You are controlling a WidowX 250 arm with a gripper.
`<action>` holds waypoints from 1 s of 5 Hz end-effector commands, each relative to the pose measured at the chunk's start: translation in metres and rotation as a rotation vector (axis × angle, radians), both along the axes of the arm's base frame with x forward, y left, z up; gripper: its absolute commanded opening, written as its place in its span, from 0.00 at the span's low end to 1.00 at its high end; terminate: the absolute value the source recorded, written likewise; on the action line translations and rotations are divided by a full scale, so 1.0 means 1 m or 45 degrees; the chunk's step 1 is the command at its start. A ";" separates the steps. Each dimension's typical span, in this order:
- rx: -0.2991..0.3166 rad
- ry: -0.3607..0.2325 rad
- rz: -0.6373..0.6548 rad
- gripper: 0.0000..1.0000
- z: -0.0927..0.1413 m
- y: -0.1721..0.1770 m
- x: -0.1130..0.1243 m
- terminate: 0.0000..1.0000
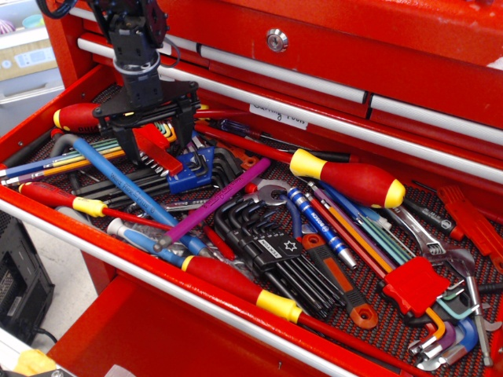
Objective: Pick up bit holder
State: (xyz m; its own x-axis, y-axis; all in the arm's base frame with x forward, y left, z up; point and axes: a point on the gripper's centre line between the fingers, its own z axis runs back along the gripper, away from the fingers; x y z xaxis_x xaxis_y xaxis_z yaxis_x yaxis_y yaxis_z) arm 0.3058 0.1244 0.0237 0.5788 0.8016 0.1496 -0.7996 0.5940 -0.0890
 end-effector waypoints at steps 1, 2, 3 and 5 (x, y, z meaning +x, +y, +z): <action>-0.017 -0.077 -0.028 1.00 -0.001 0.008 -0.002 0.00; -0.031 -0.123 -0.034 1.00 -0.012 0.009 0.000 0.00; -0.063 -0.111 -0.024 1.00 -0.017 0.007 -0.004 0.00; -0.082 -0.072 -0.019 0.00 -0.019 0.008 -0.004 0.00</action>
State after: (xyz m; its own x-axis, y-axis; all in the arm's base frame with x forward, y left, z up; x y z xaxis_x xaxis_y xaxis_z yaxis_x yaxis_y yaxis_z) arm 0.3035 0.1321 0.0024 0.5774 0.8078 0.1186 -0.7908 0.5894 -0.1652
